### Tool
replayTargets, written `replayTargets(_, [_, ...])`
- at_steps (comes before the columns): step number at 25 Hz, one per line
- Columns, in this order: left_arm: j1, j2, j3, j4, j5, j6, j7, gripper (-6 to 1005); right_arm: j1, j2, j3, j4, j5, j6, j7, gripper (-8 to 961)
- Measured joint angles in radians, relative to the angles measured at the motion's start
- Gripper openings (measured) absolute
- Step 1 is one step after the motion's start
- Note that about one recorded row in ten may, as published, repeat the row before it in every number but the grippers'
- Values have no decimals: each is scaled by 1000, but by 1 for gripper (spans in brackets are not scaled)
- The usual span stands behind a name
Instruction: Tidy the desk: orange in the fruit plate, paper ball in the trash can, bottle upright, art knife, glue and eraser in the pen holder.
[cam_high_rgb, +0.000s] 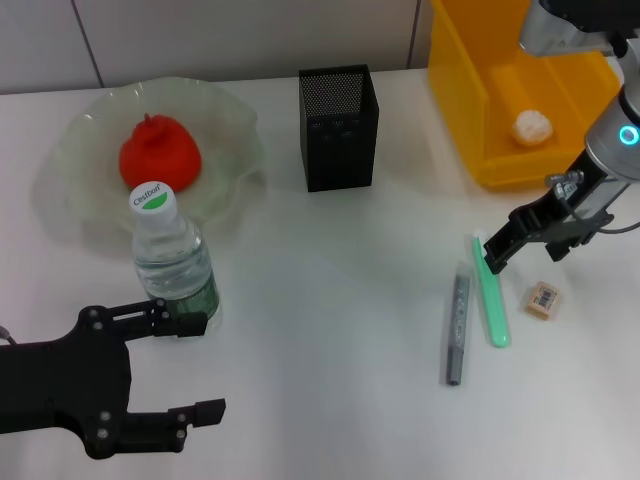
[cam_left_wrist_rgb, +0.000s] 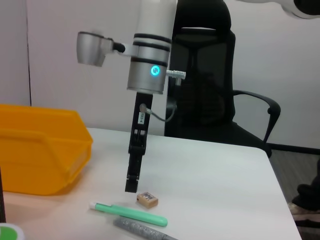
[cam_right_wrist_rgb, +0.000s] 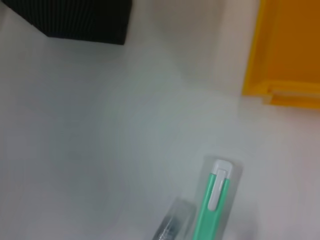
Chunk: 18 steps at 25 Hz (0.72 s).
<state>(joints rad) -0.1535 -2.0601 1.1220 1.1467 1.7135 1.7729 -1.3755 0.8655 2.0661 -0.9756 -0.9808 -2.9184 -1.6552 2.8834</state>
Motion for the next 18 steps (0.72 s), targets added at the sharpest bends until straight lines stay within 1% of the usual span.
replayTargets(1, [0, -1, -2, 1, 0, 2, 0, 800, 1, -6, -1, 17, 0, 13, 10, 793])
replayTargets(6, [-3, -1, -2, 1, 0, 8, 3, 800, 1, -16, -3, 51, -1, 62, 17, 792])
replayTargets(15, [-6, -4, -2, 1, 0, 13, 12, 800, 20, -18, -3, 71, -1, 106, 17, 790])
replayTargets(18, [-6, -5, -2, 0, 0, 17, 12, 800, 32, -19, -3, 97, -1, 128, 17, 789])
